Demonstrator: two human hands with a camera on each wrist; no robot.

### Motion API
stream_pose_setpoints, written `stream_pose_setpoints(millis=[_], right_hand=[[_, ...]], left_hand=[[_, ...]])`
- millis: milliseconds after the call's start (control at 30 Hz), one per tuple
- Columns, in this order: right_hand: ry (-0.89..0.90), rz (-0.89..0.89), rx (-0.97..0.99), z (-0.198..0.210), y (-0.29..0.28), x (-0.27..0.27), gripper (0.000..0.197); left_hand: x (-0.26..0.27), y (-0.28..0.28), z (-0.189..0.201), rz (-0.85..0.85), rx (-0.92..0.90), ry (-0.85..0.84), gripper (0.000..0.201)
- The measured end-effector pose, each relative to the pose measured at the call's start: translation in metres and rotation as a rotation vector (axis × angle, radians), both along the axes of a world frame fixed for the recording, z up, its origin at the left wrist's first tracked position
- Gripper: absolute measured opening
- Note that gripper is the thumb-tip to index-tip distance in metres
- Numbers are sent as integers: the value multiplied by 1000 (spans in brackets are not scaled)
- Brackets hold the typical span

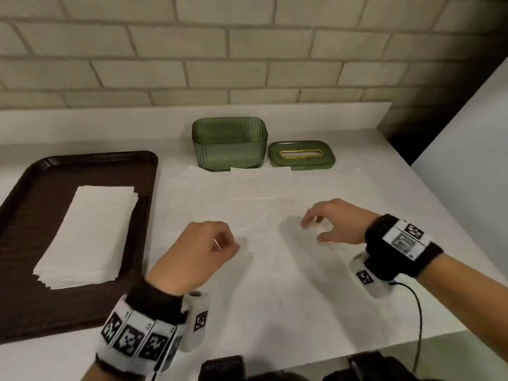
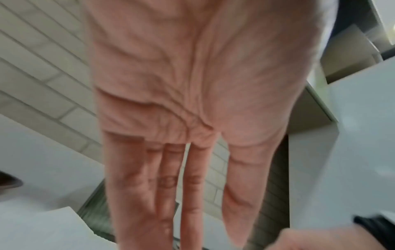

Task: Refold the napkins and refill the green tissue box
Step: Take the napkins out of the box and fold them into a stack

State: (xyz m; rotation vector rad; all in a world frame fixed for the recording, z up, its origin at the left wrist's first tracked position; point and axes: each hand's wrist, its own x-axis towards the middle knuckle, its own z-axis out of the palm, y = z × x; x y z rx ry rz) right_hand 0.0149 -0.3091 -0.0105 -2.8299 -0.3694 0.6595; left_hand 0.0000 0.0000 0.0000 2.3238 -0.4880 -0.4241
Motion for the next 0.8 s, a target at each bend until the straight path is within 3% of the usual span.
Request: stream_pose_setpoints(millis=[133, 200, 433, 500, 567, 700, 800], right_hand=[[7, 182, -231, -13, 20, 36, 73], [-14, 246, -347, -19, 26, 47, 81], [-121, 369, -438, -19, 31, 61, 24], [-134, 394, -419, -9, 28, 64, 16], [-73, 377, -325, 9, 24, 66, 20], [-24, 197, 143, 61, 21, 86, 21], [-61, 38, 491, 85, 22, 116, 28]], left_hand=[[36, -17, -17, -124, 280, -30, 24], [45, -24, -26, -170, 317, 2, 30], [56, -35, -28, -197, 250, 65, 32], [58, -41, -23, -190, 213, 62, 35], [58, -48, -18, -192, 155, 85, 46], [64, -65, 1, -157, 6, 145, 78], [83, -63, 22, -11, -205, 115, 75]])
